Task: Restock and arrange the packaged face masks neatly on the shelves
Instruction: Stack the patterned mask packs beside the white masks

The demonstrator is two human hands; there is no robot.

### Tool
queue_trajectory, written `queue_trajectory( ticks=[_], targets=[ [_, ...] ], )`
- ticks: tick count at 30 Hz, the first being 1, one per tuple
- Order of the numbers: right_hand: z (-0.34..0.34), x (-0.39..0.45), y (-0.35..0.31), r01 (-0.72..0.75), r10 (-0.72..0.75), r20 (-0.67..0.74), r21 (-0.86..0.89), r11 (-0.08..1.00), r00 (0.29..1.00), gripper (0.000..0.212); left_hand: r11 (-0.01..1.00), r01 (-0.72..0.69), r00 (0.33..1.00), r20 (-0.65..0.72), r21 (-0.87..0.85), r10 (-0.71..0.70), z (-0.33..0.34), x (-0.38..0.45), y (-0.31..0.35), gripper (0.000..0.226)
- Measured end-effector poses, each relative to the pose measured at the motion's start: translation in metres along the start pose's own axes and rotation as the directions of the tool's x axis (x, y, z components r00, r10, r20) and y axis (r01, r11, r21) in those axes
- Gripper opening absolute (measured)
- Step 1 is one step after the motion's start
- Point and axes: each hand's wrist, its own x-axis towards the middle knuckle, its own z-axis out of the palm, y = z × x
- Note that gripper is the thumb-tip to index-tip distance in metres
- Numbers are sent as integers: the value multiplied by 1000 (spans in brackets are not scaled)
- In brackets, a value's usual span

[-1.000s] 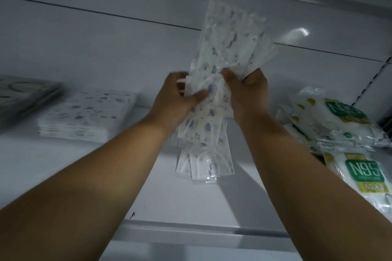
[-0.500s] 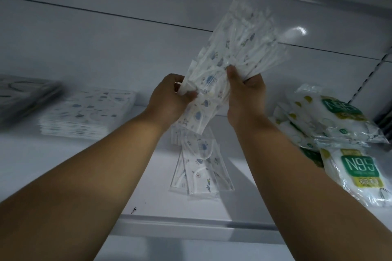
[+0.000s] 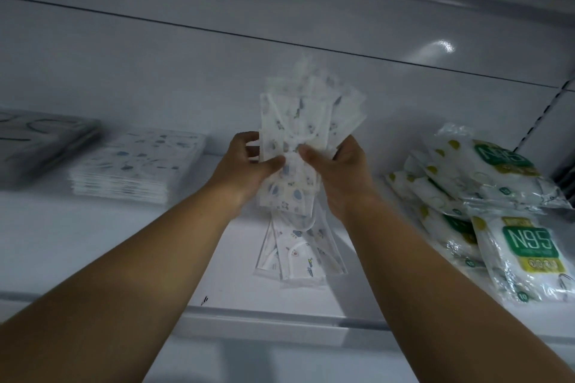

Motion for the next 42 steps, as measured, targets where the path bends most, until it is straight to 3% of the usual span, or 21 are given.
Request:
queue_trajectory(
  ticks=[2,4,9,11,16,21,24,27,30,33,35,36,39,42],
  targets=[
    [0,-3,9,-42,43,12,-39,998,999,40,1000,-3,1000,1,-5,3,-2,-3,-7,66],
    [0,-5,15,-85,88,26,-81,993,996,45,1000,1,998,58,27,-3,-6,-2,-11,59],
    [3,-1,16,-154,163,48,-147,977,986,68,970,-64,992,120,233,37,-4,-3,-9,54],
    [3,1,13,-168,177,44,-172,971,983,65,964,-73,989,144,257,36,1,-6,-6,53],
    [10,-4,1,-93,80,-70,-196,976,994,36,983,-79,994,93,167,64,6,-10,0,54],
    [16,-10,-16,16,-20,-26,-147,989,999,31,989,-141,990,-8,46,142,1,-28,8,42],
    [18,-25,-2,-85,85,-10,-197,977,996,40,996,-88,995,34,-22,89,1,-45,2,39],
    [20,-40,13,-176,177,-5,-133,975,984,55,998,11,997,70,56,-15,3,-56,-1,47],
    [20,-43,7,-160,160,6,-33,987,987,40,990,9,998,63,139,-18,2,-59,1,51],
    [22,-44,-3,-172,175,2,200,965,984,34,981,10,1000,-20,192,-6,-5,-67,2,41],
    [28,-47,-7,-204,216,14,402,893,976,32,994,5,991,-133,105,9,-17,-75,-1,40],
    [33,-49,-8,-224,238,35,493,841,971,33,999,16,983,-180,-31,-21,-23,-80,-2,43],
    [54,-53,-3,-278,295,85,649,708,952,47,853,78,984,-98,-516,-149,-32,-91,-2,46],
    [82,-63,5,-308,342,71,628,715,937,50,834,56,976,-146,-549,-162,-48,-92,2,31]
  ],
)
